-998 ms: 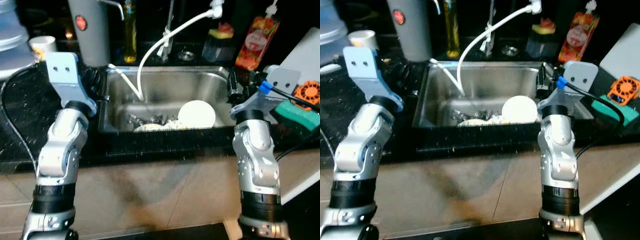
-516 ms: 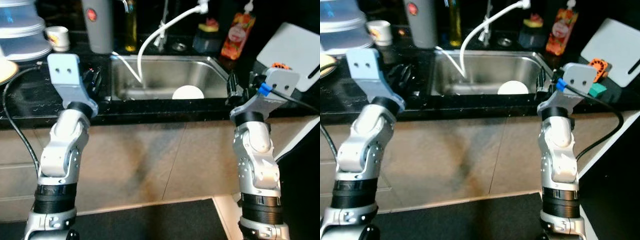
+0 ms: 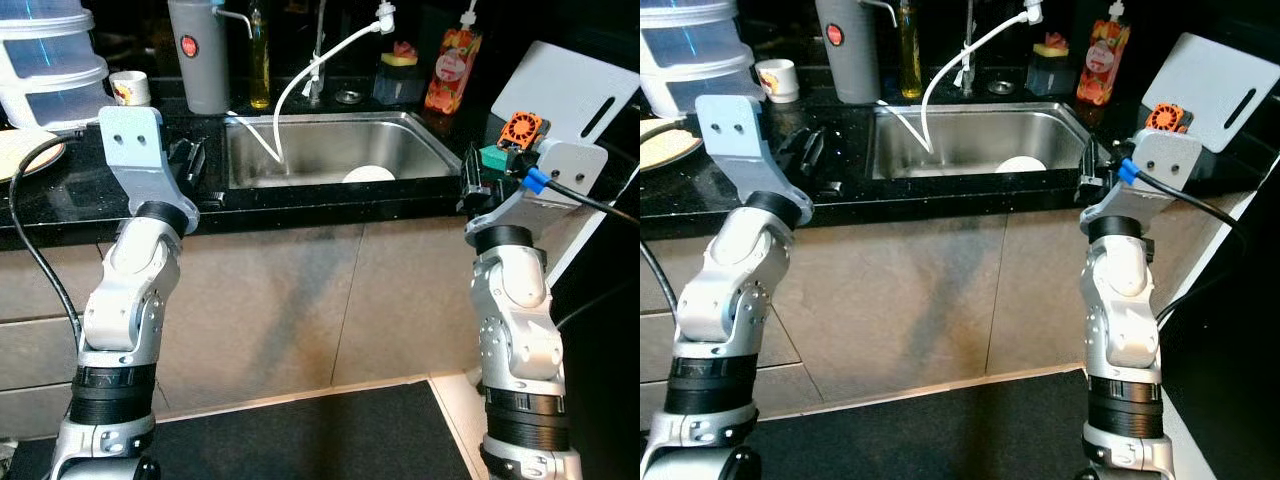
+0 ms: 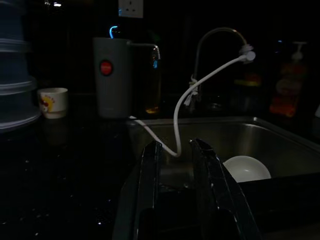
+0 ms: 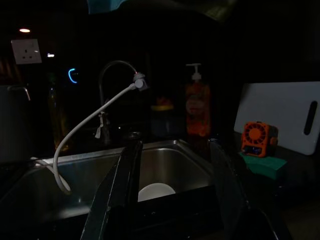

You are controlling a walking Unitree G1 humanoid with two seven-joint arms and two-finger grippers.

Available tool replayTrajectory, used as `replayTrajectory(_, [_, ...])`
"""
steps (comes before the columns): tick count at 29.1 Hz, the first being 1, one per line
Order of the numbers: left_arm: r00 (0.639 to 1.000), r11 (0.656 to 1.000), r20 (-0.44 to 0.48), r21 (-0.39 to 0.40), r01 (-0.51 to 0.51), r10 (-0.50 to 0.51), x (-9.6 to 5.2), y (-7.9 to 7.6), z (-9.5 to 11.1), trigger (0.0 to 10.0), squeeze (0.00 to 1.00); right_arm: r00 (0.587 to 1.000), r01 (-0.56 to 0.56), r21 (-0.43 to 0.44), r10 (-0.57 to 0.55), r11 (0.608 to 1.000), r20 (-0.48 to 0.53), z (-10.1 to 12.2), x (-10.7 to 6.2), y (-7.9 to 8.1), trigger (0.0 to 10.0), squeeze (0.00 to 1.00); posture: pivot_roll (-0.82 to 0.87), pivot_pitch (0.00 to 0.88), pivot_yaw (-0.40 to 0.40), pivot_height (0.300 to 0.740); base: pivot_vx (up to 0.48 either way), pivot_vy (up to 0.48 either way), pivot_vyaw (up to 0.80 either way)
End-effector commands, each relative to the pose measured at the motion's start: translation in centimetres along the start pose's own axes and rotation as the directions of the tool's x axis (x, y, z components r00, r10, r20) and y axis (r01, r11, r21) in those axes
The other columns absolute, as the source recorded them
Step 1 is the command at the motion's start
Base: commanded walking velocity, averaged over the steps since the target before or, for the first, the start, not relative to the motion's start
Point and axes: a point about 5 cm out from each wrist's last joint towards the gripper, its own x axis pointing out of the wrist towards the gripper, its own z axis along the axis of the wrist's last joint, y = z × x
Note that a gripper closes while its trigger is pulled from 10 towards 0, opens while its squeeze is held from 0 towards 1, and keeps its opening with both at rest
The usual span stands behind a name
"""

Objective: Kitchen organization

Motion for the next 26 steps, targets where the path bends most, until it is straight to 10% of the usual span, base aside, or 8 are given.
replayTrajectory(1, [1.000,1.000,-0.025,0.003,-0.006,0.006,0.06,-0.04,-0.55,10.0,0.00,1.000,0.002,0.001,-0.002,1.000,0.001,0.07,-0.03,-0.04,10.0,0.00,0.08,0.003,-0.037,0.740,0.000,0.000,0.00])
replayTrajectory(9, [0.999,1.000,-0.032,0.002,-0.018,0.018,0.06,0.10,-0.70,10.0,0.00,1.000,-0.001,0.001,0.001,1.000,0.002,0.07,-0.05,-0.02,10.0,0.00,0.08,0.001,-0.039,0.740,0.000,0.000,0.00])
replayTrajectory(26, [0.999,0.999,-0.039,0.000,-0.034,0.034,0.14,0.42,-0.82,10.0,0.00,1.000,-0.005,0.003,0.005,1.000,0.001,0.10,-0.11,0.04,10.0,0.00,0.08,0.000,-0.038,0.740,0.000,0.477,0.00])
